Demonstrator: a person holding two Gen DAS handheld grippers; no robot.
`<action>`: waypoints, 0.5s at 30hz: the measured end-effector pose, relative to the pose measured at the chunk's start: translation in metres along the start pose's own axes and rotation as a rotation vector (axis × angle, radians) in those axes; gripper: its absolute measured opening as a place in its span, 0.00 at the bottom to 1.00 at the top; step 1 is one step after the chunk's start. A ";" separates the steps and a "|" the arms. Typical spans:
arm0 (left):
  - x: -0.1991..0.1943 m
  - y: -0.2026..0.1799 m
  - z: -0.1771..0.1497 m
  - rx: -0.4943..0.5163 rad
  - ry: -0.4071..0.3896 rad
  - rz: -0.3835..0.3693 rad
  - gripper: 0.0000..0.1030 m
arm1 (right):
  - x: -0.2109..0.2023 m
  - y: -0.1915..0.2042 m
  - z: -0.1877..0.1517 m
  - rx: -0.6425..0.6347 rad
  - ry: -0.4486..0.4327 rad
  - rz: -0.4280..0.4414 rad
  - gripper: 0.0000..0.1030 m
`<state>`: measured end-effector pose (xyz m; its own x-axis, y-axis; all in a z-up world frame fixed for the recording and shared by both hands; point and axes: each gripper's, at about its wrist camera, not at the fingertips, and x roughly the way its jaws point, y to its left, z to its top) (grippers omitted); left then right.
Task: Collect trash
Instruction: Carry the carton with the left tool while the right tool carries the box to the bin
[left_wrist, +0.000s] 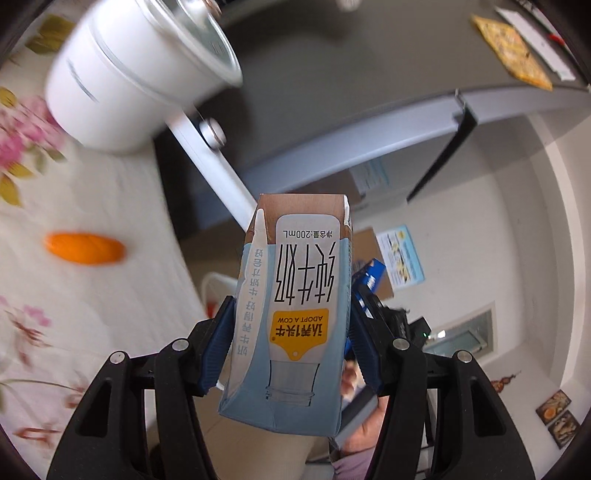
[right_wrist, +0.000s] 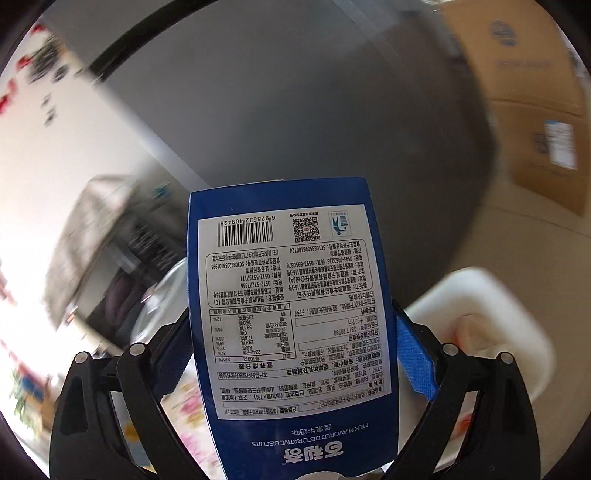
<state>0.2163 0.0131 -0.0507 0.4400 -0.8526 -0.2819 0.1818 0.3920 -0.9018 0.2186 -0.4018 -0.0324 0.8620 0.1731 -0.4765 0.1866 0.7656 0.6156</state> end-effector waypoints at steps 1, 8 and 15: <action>0.013 -0.004 -0.003 0.001 0.018 -0.002 0.56 | 0.000 -0.007 0.004 0.004 -0.001 -0.044 0.89; 0.095 -0.027 -0.021 0.005 0.142 -0.025 0.56 | 0.001 -0.041 0.021 -0.003 0.021 -0.255 0.91; 0.167 -0.038 -0.035 -0.008 0.234 -0.025 0.56 | -0.016 -0.063 0.031 0.003 0.028 -0.301 0.93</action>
<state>0.2519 -0.1564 -0.0749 0.2197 -0.9193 -0.3266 0.1823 0.3676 -0.9120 0.2077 -0.4716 -0.0440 0.7545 -0.0441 -0.6548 0.4331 0.7830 0.4463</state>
